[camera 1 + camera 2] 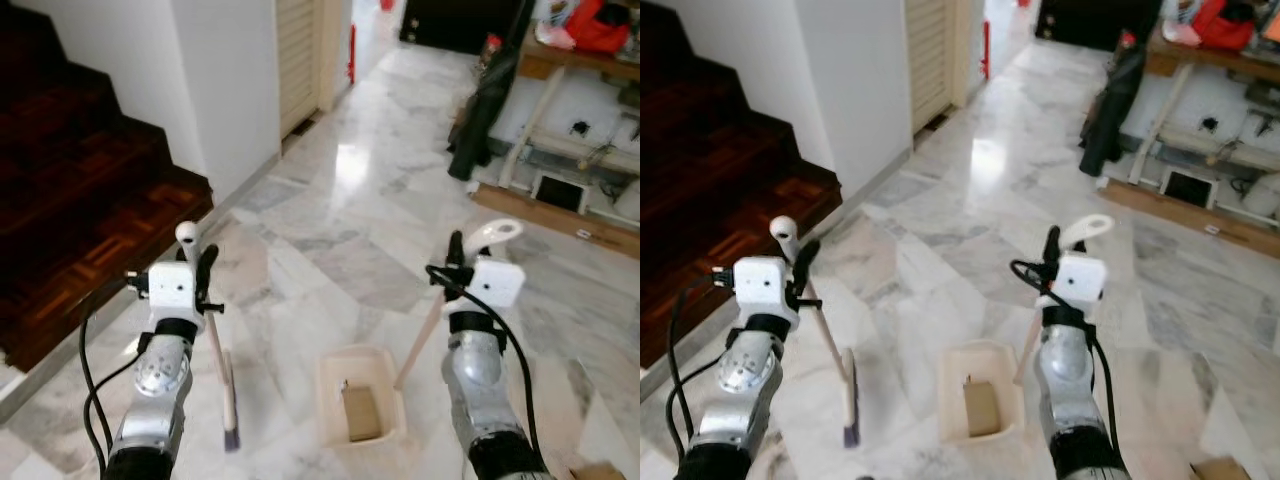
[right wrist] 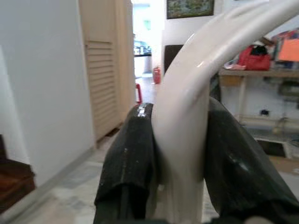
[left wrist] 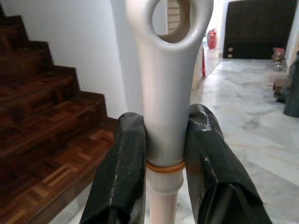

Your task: Sweep floor

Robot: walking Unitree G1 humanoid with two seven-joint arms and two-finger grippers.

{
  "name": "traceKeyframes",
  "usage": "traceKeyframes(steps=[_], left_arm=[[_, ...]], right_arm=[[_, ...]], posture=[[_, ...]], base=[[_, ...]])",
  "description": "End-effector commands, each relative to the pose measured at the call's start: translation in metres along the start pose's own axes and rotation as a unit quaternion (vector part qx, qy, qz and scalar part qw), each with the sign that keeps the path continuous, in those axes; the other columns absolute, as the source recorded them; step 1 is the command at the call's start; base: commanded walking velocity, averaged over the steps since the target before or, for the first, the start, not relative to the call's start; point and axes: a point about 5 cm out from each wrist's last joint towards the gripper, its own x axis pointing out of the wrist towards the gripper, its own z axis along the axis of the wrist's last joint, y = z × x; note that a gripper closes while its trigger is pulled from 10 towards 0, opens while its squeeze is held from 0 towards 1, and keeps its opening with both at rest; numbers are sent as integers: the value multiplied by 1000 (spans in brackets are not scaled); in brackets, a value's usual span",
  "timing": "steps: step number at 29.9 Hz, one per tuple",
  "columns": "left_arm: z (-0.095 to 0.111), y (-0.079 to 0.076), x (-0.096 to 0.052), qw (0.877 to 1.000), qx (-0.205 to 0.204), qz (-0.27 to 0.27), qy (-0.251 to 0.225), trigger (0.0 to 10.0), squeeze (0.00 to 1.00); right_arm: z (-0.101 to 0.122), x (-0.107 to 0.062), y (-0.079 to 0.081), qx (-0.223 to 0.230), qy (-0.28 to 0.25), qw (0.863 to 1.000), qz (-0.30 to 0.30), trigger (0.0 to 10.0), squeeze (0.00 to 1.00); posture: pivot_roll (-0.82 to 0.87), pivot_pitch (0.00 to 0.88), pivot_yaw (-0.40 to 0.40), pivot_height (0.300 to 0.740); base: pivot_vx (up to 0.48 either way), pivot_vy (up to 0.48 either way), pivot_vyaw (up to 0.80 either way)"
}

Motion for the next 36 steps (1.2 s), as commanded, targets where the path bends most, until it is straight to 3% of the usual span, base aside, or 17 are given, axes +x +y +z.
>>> traceKeyframes(steps=[1,7,9,14,31,36], left_arm=[[12,-4,5,1000,7,-9,-27,10000,0],[11,-4,4,1000,10,-7,-21,10000,0],[11,-3,3,1000,11,-4,-20,10000,0],[10,-2,1,1000,12,-1,-19,10000,0],[10,-4,-1,1000,9,1,-13,10000,0],[10,-4,-2,1000,8,3,-12,10000,0]], right_arm=[[11,5,-3,13,-26,1000,-10,10000,0],[8,4,-1,23,-14,1000,-10,10000,0],[3,3,-2,50,4,998,-26,10000,0],[-1,2,-4,68,19,997,-40,10000,0],[-3,2,-7,74,30,996,-47,10000,0],[-7,1,-9,99,44,992,-62,10000,0]], posture=[[-9,32,-37,740],[-7,29,-36,740],[-5,29,-35,740],[0,32,-36,740],[-1,50,-39,740],[3,56,-39,740]], base=[[0,0,581],[0,0,533],[0,0,200],[0,0,0],[0,0,618],[0,0,0]])
